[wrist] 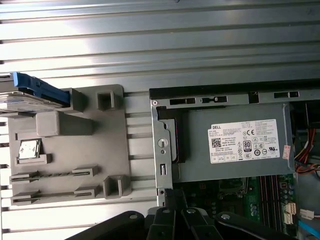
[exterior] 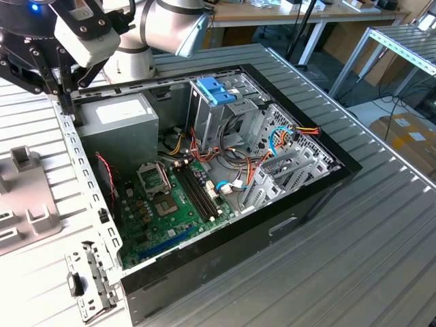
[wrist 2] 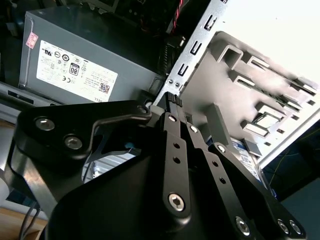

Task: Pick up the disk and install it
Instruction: 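Reach for the disk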

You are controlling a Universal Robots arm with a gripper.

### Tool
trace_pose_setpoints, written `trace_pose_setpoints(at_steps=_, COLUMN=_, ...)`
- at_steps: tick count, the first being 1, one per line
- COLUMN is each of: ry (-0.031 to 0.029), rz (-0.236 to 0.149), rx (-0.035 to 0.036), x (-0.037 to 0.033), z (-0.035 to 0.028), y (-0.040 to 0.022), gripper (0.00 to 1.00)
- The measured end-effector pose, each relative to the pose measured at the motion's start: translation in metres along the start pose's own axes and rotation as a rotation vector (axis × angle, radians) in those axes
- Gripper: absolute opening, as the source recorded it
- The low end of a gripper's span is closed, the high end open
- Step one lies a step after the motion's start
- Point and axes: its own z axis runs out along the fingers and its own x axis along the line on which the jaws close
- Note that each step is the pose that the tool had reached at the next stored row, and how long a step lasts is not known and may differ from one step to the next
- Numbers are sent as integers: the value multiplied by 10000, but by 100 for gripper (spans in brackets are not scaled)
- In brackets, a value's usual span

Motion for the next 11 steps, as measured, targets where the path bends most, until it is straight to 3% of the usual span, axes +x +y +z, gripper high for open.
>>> trace_pose_setpoints(at_steps=11, ry=0, rz=0, rx=0, x=39, z=0, y=-3, gripper=11)
